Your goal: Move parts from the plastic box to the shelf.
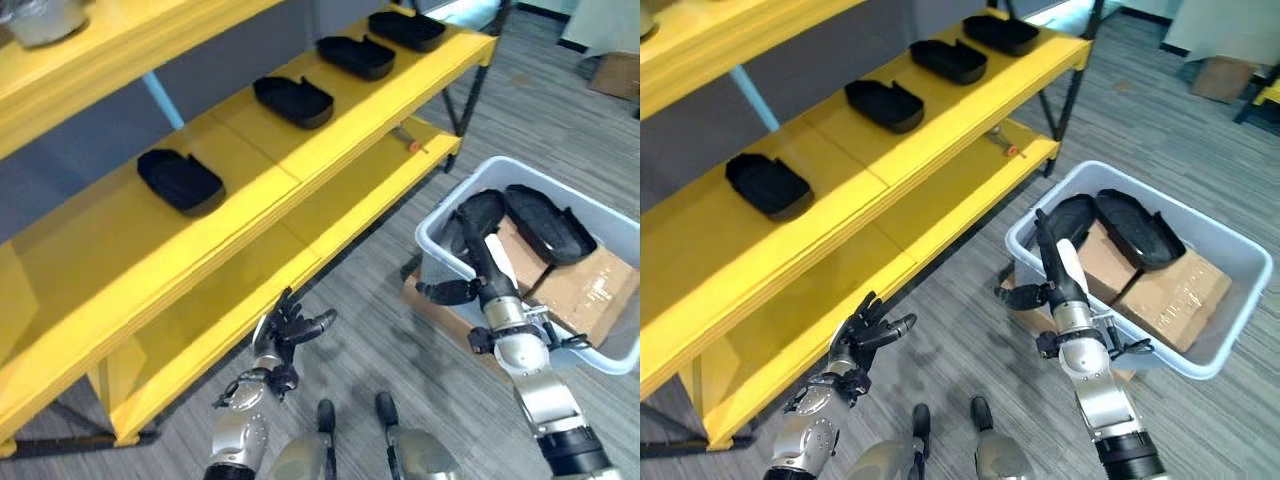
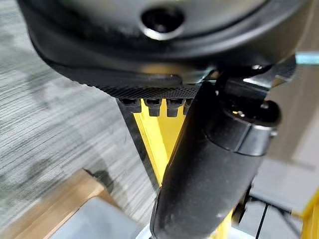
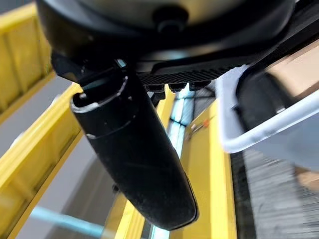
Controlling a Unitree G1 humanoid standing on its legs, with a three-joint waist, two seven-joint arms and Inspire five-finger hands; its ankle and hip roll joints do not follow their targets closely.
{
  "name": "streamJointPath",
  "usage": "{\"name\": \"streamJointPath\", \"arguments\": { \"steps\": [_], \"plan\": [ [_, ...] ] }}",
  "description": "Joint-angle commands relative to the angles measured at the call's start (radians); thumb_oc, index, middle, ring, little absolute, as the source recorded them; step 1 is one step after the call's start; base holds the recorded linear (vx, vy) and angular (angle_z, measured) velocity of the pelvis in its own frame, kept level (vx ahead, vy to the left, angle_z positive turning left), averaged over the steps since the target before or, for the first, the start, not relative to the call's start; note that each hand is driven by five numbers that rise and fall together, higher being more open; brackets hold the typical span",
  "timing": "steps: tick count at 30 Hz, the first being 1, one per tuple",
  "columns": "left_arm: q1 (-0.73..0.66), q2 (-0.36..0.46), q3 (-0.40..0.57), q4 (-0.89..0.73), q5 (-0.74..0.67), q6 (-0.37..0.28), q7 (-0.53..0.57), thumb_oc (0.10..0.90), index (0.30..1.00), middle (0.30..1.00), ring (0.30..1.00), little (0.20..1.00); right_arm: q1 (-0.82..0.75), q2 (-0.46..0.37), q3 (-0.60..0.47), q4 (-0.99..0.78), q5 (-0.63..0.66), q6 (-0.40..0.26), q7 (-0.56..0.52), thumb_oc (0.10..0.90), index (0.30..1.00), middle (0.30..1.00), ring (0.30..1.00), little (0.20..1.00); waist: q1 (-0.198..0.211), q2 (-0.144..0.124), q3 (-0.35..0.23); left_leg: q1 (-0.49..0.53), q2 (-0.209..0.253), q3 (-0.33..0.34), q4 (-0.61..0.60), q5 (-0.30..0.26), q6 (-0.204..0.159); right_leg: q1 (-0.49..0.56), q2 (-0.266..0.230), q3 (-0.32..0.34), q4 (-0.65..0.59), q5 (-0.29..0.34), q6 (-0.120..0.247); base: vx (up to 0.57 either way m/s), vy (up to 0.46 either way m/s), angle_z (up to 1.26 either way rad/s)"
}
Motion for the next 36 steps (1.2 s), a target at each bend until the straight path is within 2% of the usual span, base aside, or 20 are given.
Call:
{"name": "streamJointPath", "arguments": {
  "steps": [1, 4, 5, 7, 8, 11, 14, 17, 18, 21, 25, 26, 27, 28, 29, 30, 31, 32, 34, 36],
  "plan": [
    [-0.032, 0.006, -0.043, -0.044, 0.015, -0.071, -0.035, 0.900, 1.000, 1.000, 1.000, 1.000, -0.073, -0.034, -0.010, -0.093, -0.010, -0.106, -0.006, 0.900, 1.000, 1.000, 1.000, 1.000, -0.005, 0.014, -0.152, -0.004, -0.020, -0.026, 0.044, 0.018, -0.005, 0.066, 0.008, -0.006, 0.017, 0.018, -0.035, 0.02, 0.070, -0.22],
    [-0.045, 0.005, -0.054, -0.045, 0.016, -0.067, -0.035, 0.900, 1.000, 1.000, 1.000, 1.000, -0.089, -0.037, 0.004, -0.093, -0.016, -0.110, -0.007, 0.900, 1.000, 1.000, 1.000, 1.000, -0.018, 0.022, -0.141, -0.006, -0.020, -0.032, 0.053, 0.018, -0.008, 0.041, 0.009, 0.007, 0.044, 0.021, -0.035, 0.00, 0.056, -0.17],
    [-0.050, 0.004, -0.049, -0.050, 0.022, -0.064, -0.035, 0.900, 1.000, 1.000, 1.000, 1.000, -0.116, -0.031, 0.024, -0.090, -0.017, -0.114, -0.005, 0.900, 1.000, 1.000, 1.000, 1.000, -0.017, 0.030, -0.126, -0.003, -0.023, -0.034, 0.050, 0.019, -0.010, 0.009, 0.014, -0.003, 0.135, 0.014, -0.039, 0.04, 0.134, -0.33],
    [-0.028, 0.001, -0.029, -0.055, 0.029, -0.064, -0.031, 0.900, 1.000, 1.000, 1.000, 1.000, -0.149, -0.025, 0.057, -0.074, -0.020, -0.118, 0.002, 0.900, 1.000, 1.000, 1.000, 1.000, -0.003, 0.049, -0.098, 0.049, -0.016, 0.008, 0.012, 0.015, -0.012, -0.023, -0.003, -0.099, 0.201, -0.008, -0.047, 0.11, 0.140, -0.76],
    [0.000, -0.007, -0.017, -0.065, 0.036, -0.066, -0.028, 0.900, 1.000, 1.000, 1.000, 1.000, -0.168, -0.023, 0.087, -0.063, -0.019, -0.118, 0.010, 0.900, 1.000, 1.000, 1.000, 1.000, 0.008, 0.063, -0.084, 0.091, -0.006, 0.048, -0.017, 0.013, -0.019, -0.022, -0.035, -0.182, 0.185, -0.021, -0.050, 0.16, 0.092, -1.82],
    [0.048, -0.021, 0.006, -0.064, 0.044, -0.075, -0.026, 0.900, 1.000, 1.000, 1.000, 1.000, -0.190, -0.036, 0.126, -0.035, -0.008, -0.112, 0.024, 0.900, 1.000, 1.000, 1.000, 1.000, -0.014, 0.085, -0.050, 0.125, 0.011, 0.083, -0.037, -0.022, -0.028, -0.121, -0.033, -0.233, 0.102, -0.013, -0.026, 0.11, 0.025, -2.14],
    [0.042, -0.034, 0.018, -0.043, 0.050, -0.090, -0.012, 0.900, 1.000, 1.000, 1.000, 1.000, -0.230, -0.013, 0.143, -0.002, -0.015, -0.110, 0.022, 0.900, 1.000, 1.000, 1.000, 1.000, -0.042, 0.108, -0.020, 0.142, 0.050, 0.102, -0.037, -0.019, -0.051, -0.245, -0.067, -0.310, 0.019, 0.023, -0.004, 0.16, -0.106, -0.92],
    [0.029, -0.039, 0.010, -0.022, 0.061, -0.101, -0.008, 0.900, 1.000, 1.000, 1.000, 1.000, -0.214, -0.009, 0.114, -0.009, -0.028, -0.105, 0.006, 0.900, 1.000, 1.000, 1.000, 1.000, -0.055, 0.098, -0.029, 0.174, 0.062, 0.112, -0.037, -0.024, -0.060, -0.257, -0.091, -0.297, 0.010, 0.028, 0.003, 0.25, -0.137, -0.22],
    [0.016, -0.051, 0.003, -0.010, 0.058, -0.100, -0.010, 0.900, 1.000, 1.000, 1.000, 1.000, -0.196, -0.015, 0.092, -0.010, -0.036, -0.106, 0.003, 0.900, 1.000, 1.000, 1.000, 1.000, -0.060, 0.087, -0.047, 0.189, 0.059, 0.118, -0.037, -0.033, -0.063, -0.230, -0.096, -0.315, 0.005, 0.025, 0.002, 0.20, -0.090, -0.02],
    [-0.013, -0.071, -0.009, 0.009, 0.069, -0.097, -0.012, 0.900, 1.000, 1.000, 1.000, 1.000, -0.203, -0.044, 0.081, 0.022, -0.057, -0.107, -0.014, 0.900, 1.000, 1.000, 1.000, 1.000, -0.080, 0.088, -0.065, 0.214, 0.072, 0.117, -0.037, -0.026, -0.063, -0.205, -0.100, -0.340, 0.019, 0.033, 0.003, 0.25, -0.091, 0.53],
    [-0.043, -0.098, -0.014, -0.001, 0.076, -0.095, -0.009, 0.900, 1.000, 1.000, 1.000, 1.000, -0.201, -0.087, 0.052, 0.027, -0.066, -0.107, -0.034, 0.900, 1.000, 1.000, 1.000, 1.000, -0.126, 0.086, -0.080, 0.211, 0.129, 0.101, 0.109, -0.009, -0.066, -0.171, -0.107, -0.351, 0.097, 0.042, 0.008, 0.36, -0.177, 0.50],
    [-0.046, -0.104, -0.010, -0.006, 0.079, -0.092, -0.009, 0.900, 1.000, 1.000, 1.000, 1.000, -0.199, -0.090, 0.042, 0.027, -0.070, -0.107, -0.039, 0.900, 1.000, 1.000, 1.000, 1.000, -0.127, 0.076, -0.082, 0.205, 0.140, 0.105, 0.174, -0.006, -0.065, -0.151, -0.113, -0.358, 0.104, 0.046, 0.009, 0.29, -0.261, 0.20],
    [-0.049, -0.109, -0.011, -0.013, 0.068, -0.092, -0.006, 0.900, 1.000, 1.000, 1.000, 1.000, -0.194, -0.097, 0.032, 0.034, -0.073, -0.107, -0.048, 0.900, 1.000, 1.000, 1.000, 1.000, -0.116, 0.037, -0.082, 0.155, 0.126, 0.104, 0.337, 0.001, -0.070, -0.108, -0.136, -0.364, 0.099, 0.052, -0.007, 0.29, -0.260, 0.03],
    [-0.049, -0.109, -0.011, -0.013, 0.068, -0.092, -0.006, 0.900, 1.000, 1.000, 1.000, 1.000, -0.194, -0.097, 0.032, 0.034, -0.073, -0.107, -0.048, 0.900, 1.000, 1.000, 1.000, 1.000, -0.119, 0.038, -0.081, 0.152, 0.129, 0.101, 0.345, -0.003, -0.070, -0.106, -0.135, -0.367, 0.098, 0.053, -0.007, 0.27, -0.294, -0.04],
    [-0.047, -0.114, -0.013, -0.021, 0.065, -0.091, -0.003, 0.900, 1.000, 1.000, 1.000, 1.000, -0.201, -0.094, 0.032, 0.038, -0.077, -0.105, -0.056, 0.900, 1.000, 1.000, 1.000, 1.000, -0.101, 0.016, -0.069, 0.115, 0.113, 0.099, 0.474, -0.022, -0.077, -0.073, -0.142, -0.376, 0.094, 0.049, -0.013, 0.22, -0.319, -0.18],
    [-0.048, -0.111, -0.011, -0.027, 0.058, -0.093, -0.001, 0.900, 1.000, 1.000, 1.000, 1.000, -0.201, -0.082, 0.029, 0.029, -0.071, -0.108, -0.062, 0.900, 1.000, 1.000, 1.000, 1.000, -0.065, -0.037, -0.027, 0.039, 0.064, 0.088, 0.680, -0.063, -0.086, -0.031, -0.160, -0.370, 0.093, 0.055, -0.022, 0.26, -0.394, -0.16],
    [-0.050, -0.110, -0.010, -0.028, 0.056, -0.093, 0.000, 0.900, 1.000, 1.000, 1.000, 1.000, -0.201, -0.083, 0.029, 0.027, -0.070, -0.107, -0.062, 0.900, 1.000, 1.000, 1.000, 1.000, -0.051, -0.058, -0.010, 0.013, 0.051, 0.088, 0.742, -0.078, -0.088, -0.017, -0.169, -0.363, 0.092, 0.058, -0.023, 0.18, -0.336, -0.27],
    [-0.057, -0.106, -0.008, -0.026, 0.057, -0.091, -0.001, 0.900, 1.000, 1.000, 1.000, 1.000, -0.208, -0.080, 0.032, 0.032, -0.072, -0.104, -0.061, 0.900, 1.000, 1.000, 1.000, 1.000, -0.041, -0.075, 0.007, -0.014, 0.061, 0.087, 0.756, -0.094, -0.082, -0.007, -0.172, -0.358, 0.091, 0.055, -0.023, 0.12, -0.166, -0.53],
    [-0.062, -0.102, -0.001, -0.027, 0.055, -0.091, 0.000, 0.900, 1.000, 1.000, 1.000, 1.000, -0.220, -0.080, 0.037, 0.040, -0.073, -0.101, -0.063, 0.900, 1.000, 1.000, 1.000, 1.000, -0.031, -0.074, 0.028, -0.045, 0.058, 0.078, 0.709, -0.104, -0.076, 0.006, -0.159, -0.345, 0.085, 0.045, -0.024, 0.10, -0.082, -0.52],
    [-0.061, -0.087, 0.007, -0.036, 0.054, -0.086, 0.004, 0.900, 1.000, 1.000, 1.000, 1.000, -0.209, -0.075, 0.023, 0.047, -0.068, -0.101, -0.067, 0.900, 1.000, 1.000, 1.000, 1.000, -0.018, -0.093, 0.044, -0.099, 0.163, 0.072, 0.539, -0.094, -0.058, 0.028, -0.147, -0.326, 0.059, 0.043, -0.009, 0.16, -0.029, -0.14]
  ]
}}
